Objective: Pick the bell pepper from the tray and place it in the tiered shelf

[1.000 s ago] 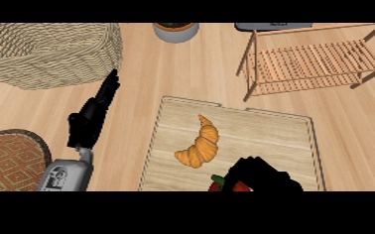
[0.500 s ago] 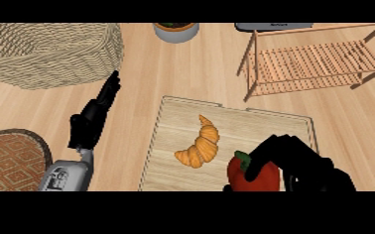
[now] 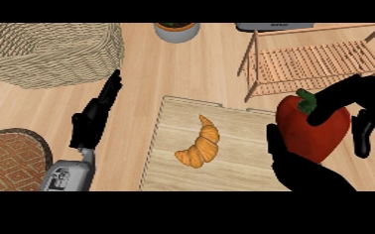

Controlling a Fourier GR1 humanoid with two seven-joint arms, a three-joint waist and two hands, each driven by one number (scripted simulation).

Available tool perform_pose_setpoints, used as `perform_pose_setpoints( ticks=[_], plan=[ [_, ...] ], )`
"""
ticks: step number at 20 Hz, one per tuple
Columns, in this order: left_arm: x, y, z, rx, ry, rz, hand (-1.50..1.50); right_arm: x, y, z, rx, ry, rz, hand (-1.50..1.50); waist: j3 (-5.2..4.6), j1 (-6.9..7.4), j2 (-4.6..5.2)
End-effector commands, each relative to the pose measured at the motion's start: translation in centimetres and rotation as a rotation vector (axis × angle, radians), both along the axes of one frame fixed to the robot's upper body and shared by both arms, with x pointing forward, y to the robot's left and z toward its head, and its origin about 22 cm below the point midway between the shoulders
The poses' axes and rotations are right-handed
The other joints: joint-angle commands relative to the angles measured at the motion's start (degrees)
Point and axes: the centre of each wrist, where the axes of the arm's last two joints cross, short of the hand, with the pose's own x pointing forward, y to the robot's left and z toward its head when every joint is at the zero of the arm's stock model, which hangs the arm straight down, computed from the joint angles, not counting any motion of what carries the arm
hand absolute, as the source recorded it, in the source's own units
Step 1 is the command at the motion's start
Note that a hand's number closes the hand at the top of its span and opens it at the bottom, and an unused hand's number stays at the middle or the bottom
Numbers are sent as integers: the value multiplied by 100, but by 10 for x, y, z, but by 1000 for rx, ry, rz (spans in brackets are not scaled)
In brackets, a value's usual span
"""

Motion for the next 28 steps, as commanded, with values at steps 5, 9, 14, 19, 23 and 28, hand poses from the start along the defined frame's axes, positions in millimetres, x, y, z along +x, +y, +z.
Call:
perform_pose_setpoints(
  ticks=[5, 9, 14, 19, 23, 28],
  plan=[
    [13, 2, -1, 4, -16, -2, 0, 19, -26, 58, 49, -43, -101, 150, 2, -15, 12],
    [9, 8, 5, 6, -15, -5, 0, 36, -54, 68, 53, -72, -134, 150, 5, 4, 12],
    [9, -8, -1, 4, -16, 0, 0, 54, -67, 73, -2, -82, -148, 150, 5, 13, 19],
    [-7, 8, -19, -5, 0, -18, 0, 71, -73, 86, -117, -110, -169, 150, 3, 37, 21],
    [-4, -2, 2, -2, -12, 3, 0, 90, -82, 52, -103, -136, -174, 150, 7, 49, 24],
    [-1, -6, 14, 11, -17, -26, 0, 128, -68, 43, -254, -184, -179, 150, 6, 116, 39]
  ],
)
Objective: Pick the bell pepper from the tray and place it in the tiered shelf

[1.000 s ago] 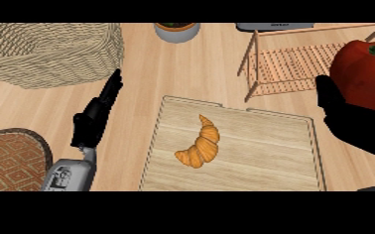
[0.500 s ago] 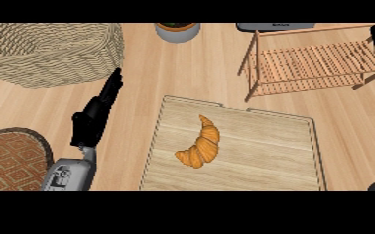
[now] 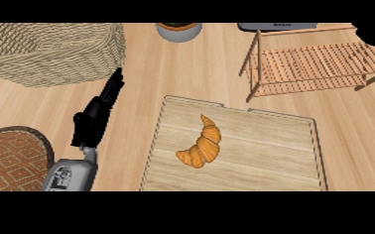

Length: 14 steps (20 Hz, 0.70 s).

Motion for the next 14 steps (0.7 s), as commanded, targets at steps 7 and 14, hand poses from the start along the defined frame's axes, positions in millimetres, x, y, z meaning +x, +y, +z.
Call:
perform_pose_setpoints(
  ticks=[7, 14],
  plan=[
    [8, 9, 5, -11, 1, -4, 0, 60, -26, -20, 56, -78, 1, 150, 0, 12, 6],
    [6, -4, -9, -4, -7, 5, 0, 75, -35, -53, 254, -169, 133, 150, 0, -18, -1]
  ],
)
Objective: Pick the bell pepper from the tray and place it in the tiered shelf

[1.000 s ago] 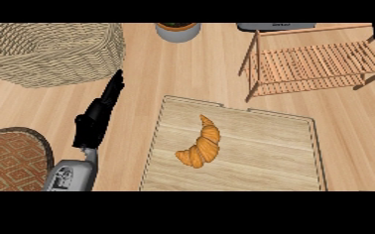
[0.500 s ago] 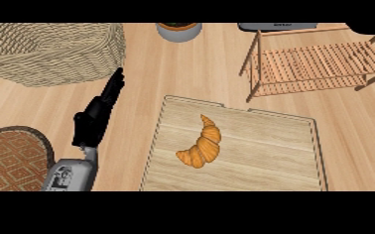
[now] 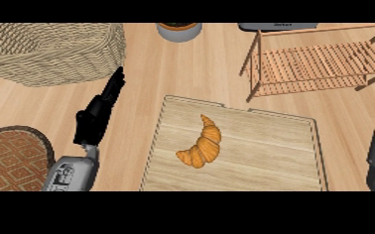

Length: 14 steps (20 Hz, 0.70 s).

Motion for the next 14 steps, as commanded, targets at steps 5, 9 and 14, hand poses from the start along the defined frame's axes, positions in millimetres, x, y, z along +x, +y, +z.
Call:
perform_pose_setpoints(
  ticks=[5, 9, 14],
  plan=[
    [3, 20, 3, -1, 15, 4, 0, 11, -32, -15, 40, -40, 31, 150, -3, -39, -15],
    [-5, 4, -7, -10, 7, 8, 0, 21, -48, -22, -76, 114, -199, 150, -17, -69, 3],
    [3, -1, 17, 1, 15, 14, 0, 15, -55, -32, -8, 109, -295, -150, -3, -52, -24]
  ],
)
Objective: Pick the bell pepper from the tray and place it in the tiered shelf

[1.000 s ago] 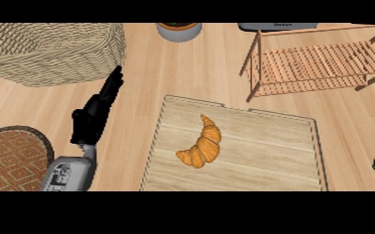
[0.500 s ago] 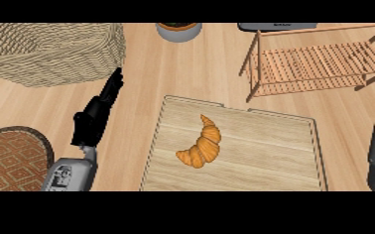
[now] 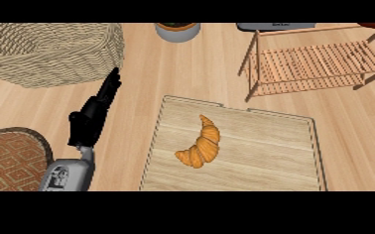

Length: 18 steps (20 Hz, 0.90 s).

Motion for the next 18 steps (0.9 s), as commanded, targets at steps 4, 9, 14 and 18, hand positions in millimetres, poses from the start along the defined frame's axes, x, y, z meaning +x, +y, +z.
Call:
perform_pose_setpoints(
  ticks=[4, 9, 14, 18],
  plan=[
    [2, 6, 4, 0, -4, 33, 0, -18, -22, -8, 85, 10, -44, -150, 2, -34, -14],
    [-7, 2, -11, -6, 17, -18, 0, -18, -28, 12, 195, -76, 38, -150, 2, -9, -10],
    [0, 7, -8, -12, 3, 0, 0, -10, -30, 30, 241, -77, 104, -150, 1, 12, -2],
    [0, 4, 0, 2, 6, 2, 0, -12, -18, 32, 300, -119, 125, -150, 2, 20, -4]
  ],
)
